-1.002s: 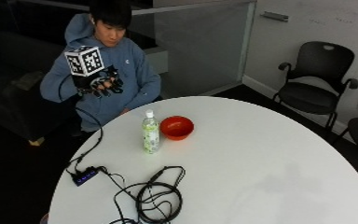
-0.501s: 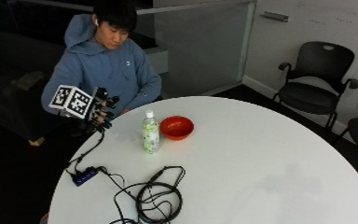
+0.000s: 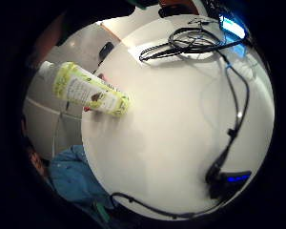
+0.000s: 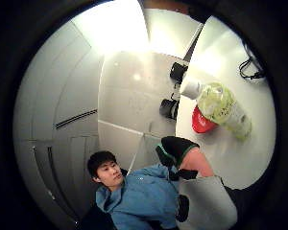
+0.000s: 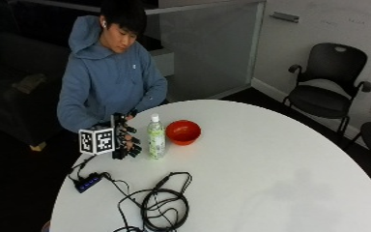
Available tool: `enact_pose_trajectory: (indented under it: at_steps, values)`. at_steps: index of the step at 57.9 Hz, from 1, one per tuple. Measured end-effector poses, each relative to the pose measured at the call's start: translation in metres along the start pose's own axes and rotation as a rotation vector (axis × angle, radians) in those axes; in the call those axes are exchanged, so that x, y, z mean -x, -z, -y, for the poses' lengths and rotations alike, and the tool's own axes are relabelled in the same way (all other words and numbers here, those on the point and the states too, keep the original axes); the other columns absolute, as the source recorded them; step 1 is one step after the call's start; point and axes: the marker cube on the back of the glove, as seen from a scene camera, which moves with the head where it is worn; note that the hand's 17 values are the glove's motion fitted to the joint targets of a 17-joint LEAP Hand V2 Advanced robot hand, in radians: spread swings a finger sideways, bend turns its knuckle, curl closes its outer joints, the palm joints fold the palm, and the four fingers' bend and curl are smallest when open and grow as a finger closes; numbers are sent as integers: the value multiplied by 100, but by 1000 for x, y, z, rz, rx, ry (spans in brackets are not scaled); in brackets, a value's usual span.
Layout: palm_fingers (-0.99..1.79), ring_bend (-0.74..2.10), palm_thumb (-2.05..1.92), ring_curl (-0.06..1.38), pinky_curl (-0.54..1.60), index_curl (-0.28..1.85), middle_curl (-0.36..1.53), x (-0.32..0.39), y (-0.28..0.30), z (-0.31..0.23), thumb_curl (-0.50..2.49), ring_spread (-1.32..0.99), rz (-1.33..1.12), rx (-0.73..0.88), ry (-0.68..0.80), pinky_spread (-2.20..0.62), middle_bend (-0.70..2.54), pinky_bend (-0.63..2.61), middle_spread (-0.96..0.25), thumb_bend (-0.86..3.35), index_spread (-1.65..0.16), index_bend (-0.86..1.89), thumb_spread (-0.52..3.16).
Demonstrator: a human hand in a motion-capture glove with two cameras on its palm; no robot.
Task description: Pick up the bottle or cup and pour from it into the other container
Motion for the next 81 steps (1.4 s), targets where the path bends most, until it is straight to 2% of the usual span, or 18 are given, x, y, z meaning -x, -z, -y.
enact_pose_trajectory:
  at_steps: [28,43,53,58,72,81]
  values:
    - [-1,62,61,30,30,12,29,-13,-83,24,36,24,142,-3,52,32,20,82,11,-3,-38,10,83]
    - [28,70,71,31,31,11,33,-10,-99,32,37,19,166,-142,90,28,28,89,15,-2,-31,9,82]
    - [86,63,93,30,27,20,38,-12,-102,36,42,4,185,-256,83,13,43,75,7,3,-18,20,77]
    - [102,60,101,32,26,26,40,-10,-104,41,47,-6,190,-289,72,4,44,66,3,3,-14,20,68]
    - [114,51,107,37,30,35,43,-7,-113,41,58,-16,146,-320,57,-14,36,61,-2,-3,-12,17,34]
    - [117,48,106,40,32,38,46,13,-122,61,61,-17,-28,-236,54,-17,34,58,-3,-4,-12,18,25]
